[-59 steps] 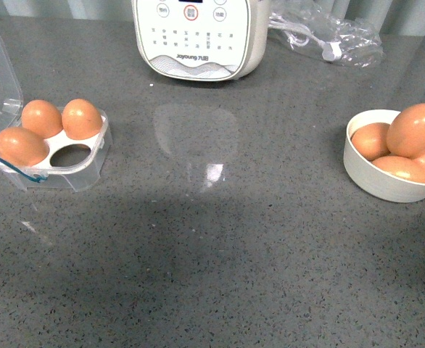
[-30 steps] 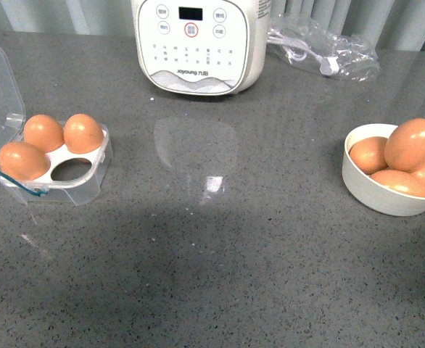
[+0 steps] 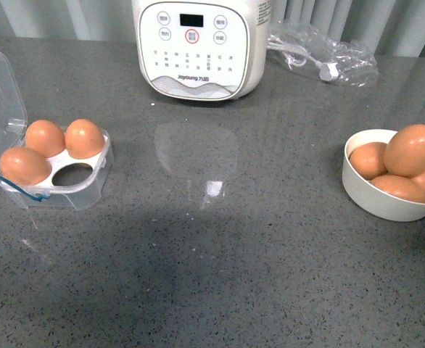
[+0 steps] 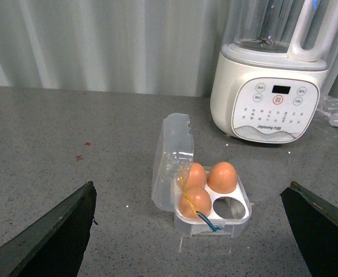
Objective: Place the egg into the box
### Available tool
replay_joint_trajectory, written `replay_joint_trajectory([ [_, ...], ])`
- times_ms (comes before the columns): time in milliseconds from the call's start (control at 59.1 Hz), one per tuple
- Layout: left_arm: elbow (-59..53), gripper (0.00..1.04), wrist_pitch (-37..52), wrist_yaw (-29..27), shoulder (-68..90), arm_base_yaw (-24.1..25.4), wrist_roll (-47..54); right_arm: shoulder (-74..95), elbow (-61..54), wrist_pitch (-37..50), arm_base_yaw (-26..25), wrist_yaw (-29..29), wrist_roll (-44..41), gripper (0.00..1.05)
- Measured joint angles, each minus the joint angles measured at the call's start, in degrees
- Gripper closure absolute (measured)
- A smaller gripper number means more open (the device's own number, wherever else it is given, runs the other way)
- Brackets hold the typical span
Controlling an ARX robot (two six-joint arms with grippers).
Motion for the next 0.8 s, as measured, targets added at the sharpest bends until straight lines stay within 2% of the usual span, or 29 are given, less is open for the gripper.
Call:
replay_joint_trajectory([
  [152, 0.0, 0.07, 0.0, 0.0, 0.0, 0.0, 0.0, 18.2, 17.0, -13.8, 1.3, -3.7, 5.9, 0.07],
  [372, 0.0, 0.07, 0.0, 0.0, 0.0, 0.0, 0.0, 30.6, 29.7, -24.3, 4.1, -7.5, 10.2, 0.07],
  [559, 0.0, 0.07, 0.0, 0.0, 0.0, 0.0, 0.0, 37.4, 33.6, -28.3, 5.9, -6.8, 11.0, 0.07],
  [796, 0.0, 0.07, 0.0, 0.0, 0.0, 0.0, 0.0, 43.2, 36.3, -28.3, 7.9, -4.9, 10.4, 0.07],
])
